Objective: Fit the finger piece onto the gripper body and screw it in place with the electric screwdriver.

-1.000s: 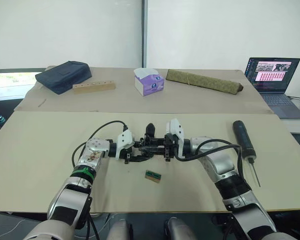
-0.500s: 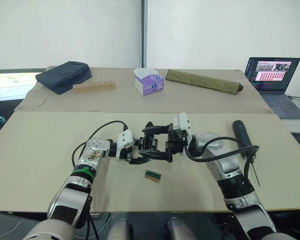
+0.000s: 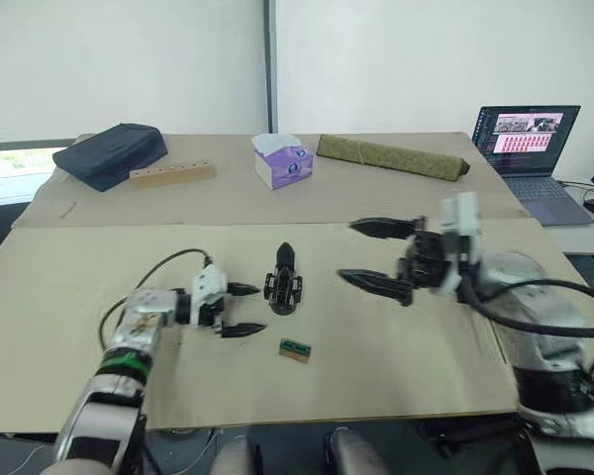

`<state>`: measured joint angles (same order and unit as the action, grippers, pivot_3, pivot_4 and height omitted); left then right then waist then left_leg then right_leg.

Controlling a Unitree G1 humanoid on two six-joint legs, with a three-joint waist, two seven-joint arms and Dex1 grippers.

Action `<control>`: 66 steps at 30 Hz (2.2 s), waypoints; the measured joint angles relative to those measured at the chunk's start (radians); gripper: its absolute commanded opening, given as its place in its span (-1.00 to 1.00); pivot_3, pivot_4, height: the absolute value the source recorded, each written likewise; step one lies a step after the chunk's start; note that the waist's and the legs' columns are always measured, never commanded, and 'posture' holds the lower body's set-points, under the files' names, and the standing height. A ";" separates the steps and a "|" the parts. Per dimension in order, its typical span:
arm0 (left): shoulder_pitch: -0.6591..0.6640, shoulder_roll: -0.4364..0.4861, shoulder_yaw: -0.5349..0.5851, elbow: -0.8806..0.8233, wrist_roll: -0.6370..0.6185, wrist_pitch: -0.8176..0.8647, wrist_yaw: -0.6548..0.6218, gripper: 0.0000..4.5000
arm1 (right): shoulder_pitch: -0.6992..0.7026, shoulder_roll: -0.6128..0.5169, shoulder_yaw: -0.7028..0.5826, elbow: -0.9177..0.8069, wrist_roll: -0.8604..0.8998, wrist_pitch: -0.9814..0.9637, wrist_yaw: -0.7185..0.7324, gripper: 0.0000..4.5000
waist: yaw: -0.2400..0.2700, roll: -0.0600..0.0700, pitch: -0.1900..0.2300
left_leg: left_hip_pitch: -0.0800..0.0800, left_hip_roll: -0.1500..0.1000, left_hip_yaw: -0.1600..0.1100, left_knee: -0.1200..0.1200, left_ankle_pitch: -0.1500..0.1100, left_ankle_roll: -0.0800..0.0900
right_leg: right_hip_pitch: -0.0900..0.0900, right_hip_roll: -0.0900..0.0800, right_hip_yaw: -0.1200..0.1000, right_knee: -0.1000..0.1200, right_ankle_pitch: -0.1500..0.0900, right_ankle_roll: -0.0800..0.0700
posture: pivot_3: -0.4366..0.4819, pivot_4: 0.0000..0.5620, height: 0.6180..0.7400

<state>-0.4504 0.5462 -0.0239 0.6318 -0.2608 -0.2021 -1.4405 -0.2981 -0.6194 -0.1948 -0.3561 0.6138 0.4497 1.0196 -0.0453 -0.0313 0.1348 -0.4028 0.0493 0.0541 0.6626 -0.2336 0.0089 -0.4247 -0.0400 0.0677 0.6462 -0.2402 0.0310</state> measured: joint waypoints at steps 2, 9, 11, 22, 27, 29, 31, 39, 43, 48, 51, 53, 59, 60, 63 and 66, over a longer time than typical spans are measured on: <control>0.082 0.040 0.032 -0.117 -0.059 0.047 -0.021 0.99 | 0.131 -0.020 -0.094 -0.052 0.000 0.000 -0.039 1.00 | 0.006 0.000 0.001 | -0.001 0.000 0.000 0.000 0.000 0.000 | -0.001 0.000 -0.001 0.000 0.000 0.000 | -0.05 -0.47 1.00; 0.192 0.137 0.170 -0.589 -0.282 0.287 0.057 0.99 | 0.600 0.105 -0.400 -0.221 -0.010 -0.071 -0.195 1.00 | 0.035 0.000 0.005 | 0.000 0.000 0.003 0.000 0.002 -0.002 | 0.003 -0.005 0.002 -0.005 -0.002 0.007 | -0.05 -0.47 1.00; 0.194 0.157 0.197 -0.679 -0.336 0.362 0.091 0.99 | 0.723 0.143 -0.455 -0.244 0.022 -0.079 -0.193 1.00 | 0.034 0.000 0.005 | 0.001 0.000 0.003 0.000 0.002 -0.002 | 0.004 -0.005 0.002 -0.005 -0.004 0.010 | -0.05 -0.47 1.00; 0.198 0.212 0.214 -0.798 -0.412 0.493 0.111 0.99 | 0.761 0.233 -0.484 -0.254 0.038 -0.121 -0.363 1.00 | 0.008 0.001 0.005 | 0.003 0.000 0.005 -0.001 0.002 -0.002 | 0.002 -0.003 0.003 -0.004 -0.006 0.007 | -0.05 -0.47 1.00; 0.171 0.199 0.200 -0.820 -0.414 0.513 0.139 0.99 | 0.506 -0.063 -0.384 -0.194 0.038 0.257 -0.560 1.00 | 0.003 -0.002 0.007 | 0.003 -0.002 0.006 -0.001 0.002 -0.002 | 0.002 -0.004 0.007 -0.006 -0.004 -0.003 | -0.05 -0.47 1.00; 0.168 0.197 0.201 -0.820 -0.413 0.512 0.149 0.99 | 0.408 -0.116 -0.336 -0.132 0.032 0.353 -0.594 1.00 | 0.008 -0.003 0.007 | 0.003 -0.001 0.006 -0.001 0.002 -0.002 | 0.003 -0.002 0.004 -0.006 -0.002 0.000 | -0.05 -0.47 1.00; 0.160 0.194 0.194 -0.814 -0.409 0.510 0.151 0.99 | 0.277 -0.168 -0.239 0.008 -0.018 0.420 -0.630 1.00 | 0.011 -0.004 0.008 | 0.001 -0.002 0.005 -0.002 0.002 -0.001 | 0.001 -0.002 0.003 -0.006 -0.001 0.000 | -0.05 -0.47 1.00; 0.149 0.195 0.157 -0.815 -0.408 0.511 0.130 0.99 | -0.098 -0.219 0.026 0.490 -0.220 0.448 -0.615 1.00 | 0.015 -0.004 0.010 | -0.002 -0.003 0.005 -0.002 0.002 -0.001 | 0.000 -0.003 0.004 -0.008 0.000 0.003 | -0.05 -0.47 1.00; 0.191 0.197 0.153 -0.832 -0.408 0.510 0.126 1.00 | -0.227 -0.229 0.100 0.660 -0.276 0.492 -0.568 0.76 | 0.014 -0.004 0.010 | -0.002 -0.003 0.005 -0.002 0.002 -0.001 | 0.000 -0.003 0.003 -0.008 0.000 0.003 | -0.05 -0.47 1.00; 0.225 0.199 0.153 -0.855 -0.408 0.508 0.127 1.00 | -0.277 -0.255 0.142 0.743 -0.283 0.595 -0.473 0.01 | 0.018 -0.004 0.010 | -0.002 -0.003 0.005 -0.002 0.002 -0.001 | 0.000 -0.003 0.004 -0.007 0.000 0.003 | -0.05 -0.47 1.00; 0.236 0.204 0.154 -0.856 -0.408 0.506 0.126 1.00 | -0.283 -0.266 0.145 0.761 -0.289 0.605 -0.445 -0.13 | 0.022 -0.004 0.010 | -0.001 -0.003 0.005 -0.002 0.002 -0.001 | 0.000 -0.003 0.003 -0.007 0.000 0.003 | -0.05 -0.47 1.00; 0.243 0.204 0.155 -0.856 -0.408 0.501 0.122 1.00 | -0.281 -0.267 0.139 0.759 -0.291 0.604 -0.431 -0.13 | 0.025 -0.004 0.010 | -0.001 -0.003 0.005 -0.002 0.002 -0.001 | 0.000 -0.003 0.003 -0.007 0.000 0.003 | -0.05 -0.47 1.00; 0.264 0.199 0.160 -0.852 -0.408 0.459 0.098 1.00 | -0.151 -0.258 0.027 0.520 -0.218 0.520 -0.352 -0.13 | 0.026 0.003 0.014 | -0.003 -0.003 0.006 -0.002 0.002 -0.001 | -0.002 -0.003 0.004 -0.006 0.000 0.003 | -0.05 -0.47 1.00; 0.265 0.196 0.160 -0.851 -0.408 0.445 0.087 1.00 | -0.124 -0.260 0.007 0.443 -0.198 0.525 -0.344 -0.13 | 0.026 0.003 0.014 | -0.003 -0.002 0.005 -0.002 0.002 -0.001 | -0.002 -0.003 0.004 -0.006 0.000 0.003 | -0.05 -0.47 1.00; 0.291 0.197 0.161 -0.838 -0.401 0.414 0.059 1.00 | -0.011 -0.278 -0.027 0.153 -0.158 0.589 -0.351 -0.13 | 0.029 0.003 0.014 | -0.003 -0.001 0.004 -0.002 0.002 -0.001 | -0.002 -0.002 0.002 -0.005 0.000 0.003 | -0.05 -0.47 1.00; 0.313 0.198 0.152 -0.816 -0.387 0.412 0.043 1.00 | 0.082 -0.257 0.002 -0.025 -0.150 0.634 -0.378 -0.13 | 0.030 0.002 0.015 | -0.003 -0.001 0.004 -0.001 0.002 -0.001 | -0.001 -0.002 0.002 -0.006 -0.001 0.003 | -0.05 -0.47 1.00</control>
<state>-0.1372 0.7440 0.1276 -0.1839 -0.6482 0.2095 -1.3974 -0.2157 -0.8766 -0.1930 -0.3815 0.4643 1.0832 0.6413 -0.0155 -0.0291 0.1497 -0.4055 0.0479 0.0582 0.6615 -0.2312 0.0074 -0.4259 -0.0421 0.0696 0.6406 -0.2408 0.0344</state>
